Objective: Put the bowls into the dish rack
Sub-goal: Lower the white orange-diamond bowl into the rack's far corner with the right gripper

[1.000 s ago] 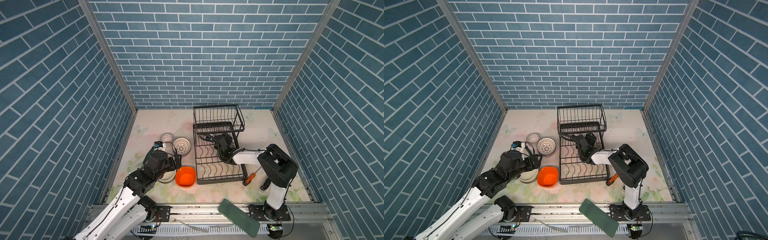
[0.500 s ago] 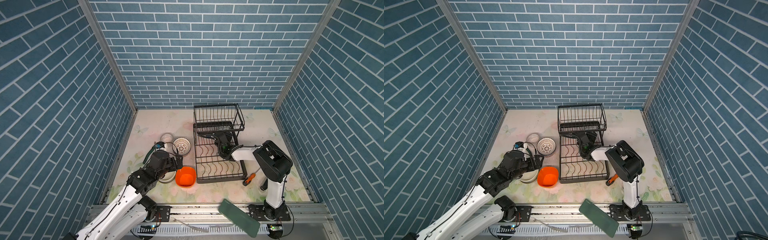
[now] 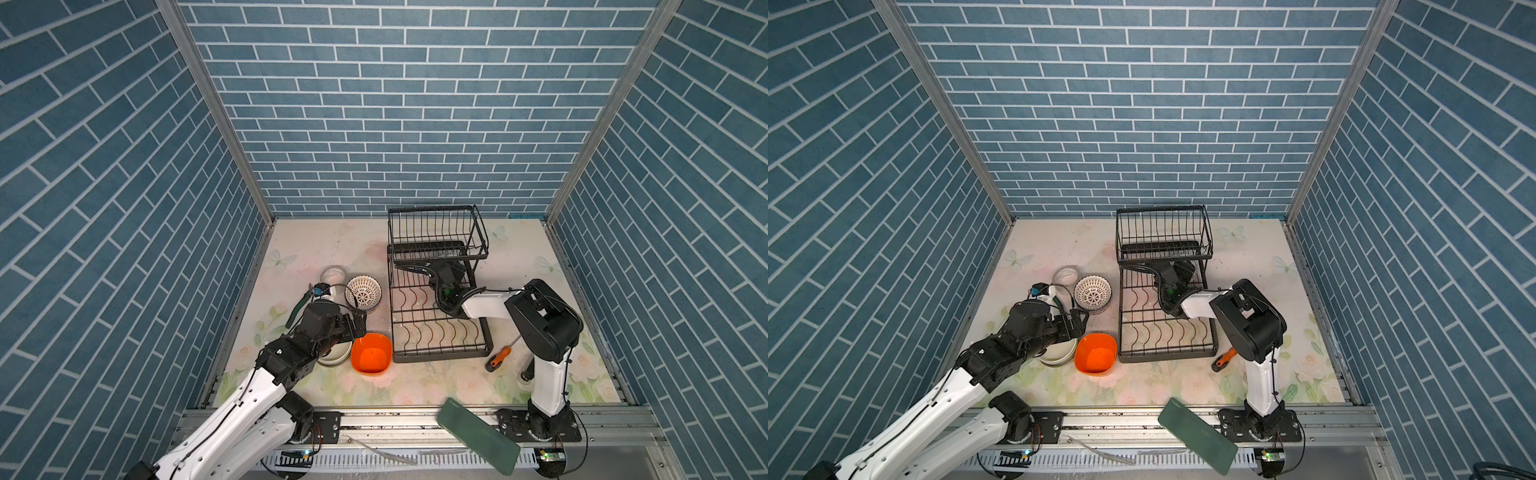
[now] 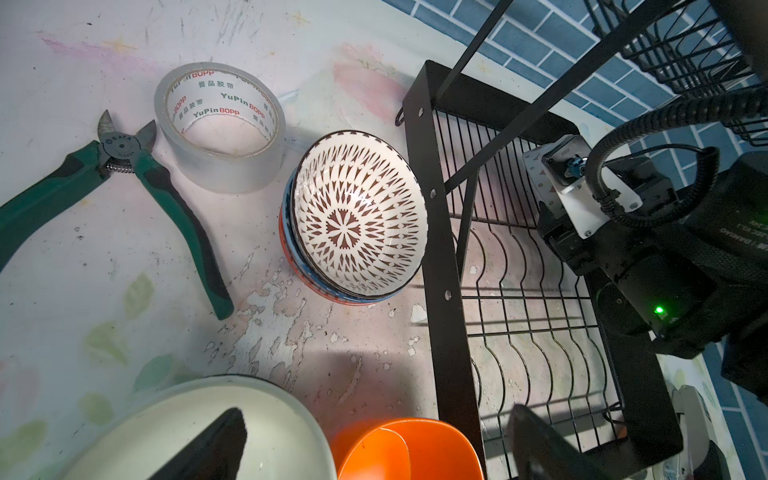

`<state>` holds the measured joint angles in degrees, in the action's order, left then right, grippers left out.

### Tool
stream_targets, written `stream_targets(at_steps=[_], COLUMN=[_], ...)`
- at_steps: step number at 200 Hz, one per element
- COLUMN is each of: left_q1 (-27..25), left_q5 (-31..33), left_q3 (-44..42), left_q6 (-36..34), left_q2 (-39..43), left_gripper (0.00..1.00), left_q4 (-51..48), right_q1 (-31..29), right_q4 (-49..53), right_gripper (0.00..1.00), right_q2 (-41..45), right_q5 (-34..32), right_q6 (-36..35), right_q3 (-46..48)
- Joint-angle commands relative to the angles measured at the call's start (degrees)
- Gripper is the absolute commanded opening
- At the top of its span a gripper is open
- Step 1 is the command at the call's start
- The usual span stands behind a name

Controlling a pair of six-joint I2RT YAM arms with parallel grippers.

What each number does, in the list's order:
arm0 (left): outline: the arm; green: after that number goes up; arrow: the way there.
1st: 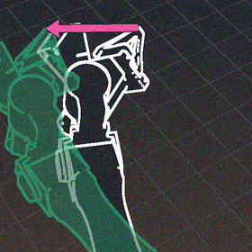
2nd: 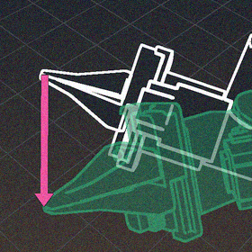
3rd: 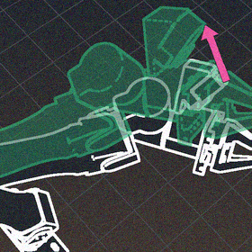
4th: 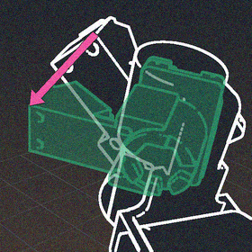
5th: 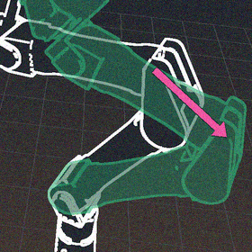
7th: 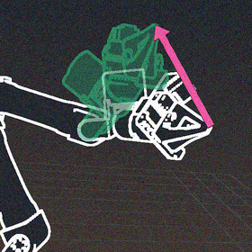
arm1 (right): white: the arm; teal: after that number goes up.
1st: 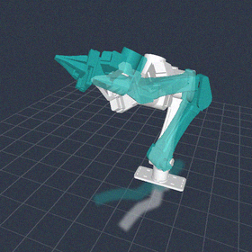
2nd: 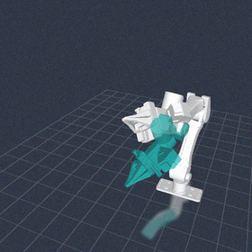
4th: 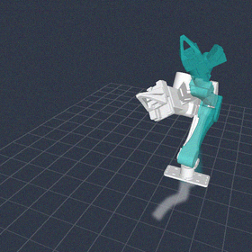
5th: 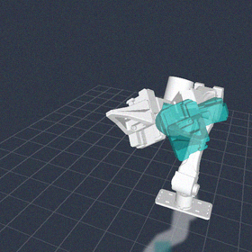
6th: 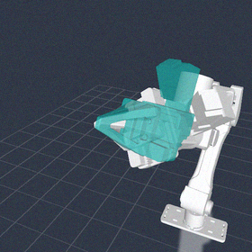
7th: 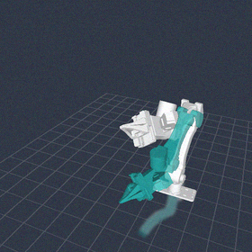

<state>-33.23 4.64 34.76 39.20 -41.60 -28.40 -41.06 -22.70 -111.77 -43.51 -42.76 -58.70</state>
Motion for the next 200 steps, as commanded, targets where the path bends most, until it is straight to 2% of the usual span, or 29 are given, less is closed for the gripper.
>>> stream_targets(at_steps=[1, 85, 135, 200], left_q1=[0.4, 0.4, 0.4, 0.4], left_q5=[0.0, -0.3, -0.5, -0.4], left_q3=[-0.4, -0.7, -0.9, -1.1], left_q6=[0.0, 0.1, 0.1, 0.1], left_q2=[-0.4, -0.4, -0.2, -0.3], left_gripper=[1.0, 1.0, 1.0, 1.0], left_q4=[0.5, 0.8, 0.5, 0.7], right_q1=[0.5, 0.4, -0.3, -2.3], right_q4=[3.0, 8.3, 9.2, 8.5], right_gripper=[0.76, 0.91, 0.93, 0.93], right_q2=[0.7, 3.6, 5.4, 6.9], right_q5=[1.6, 4.9, 7.9, 8.5], right_q6=[6.3, 13.8, 17.7, 21.0], right_q3=[-2.8, -2.8, -2.5, -0.8])
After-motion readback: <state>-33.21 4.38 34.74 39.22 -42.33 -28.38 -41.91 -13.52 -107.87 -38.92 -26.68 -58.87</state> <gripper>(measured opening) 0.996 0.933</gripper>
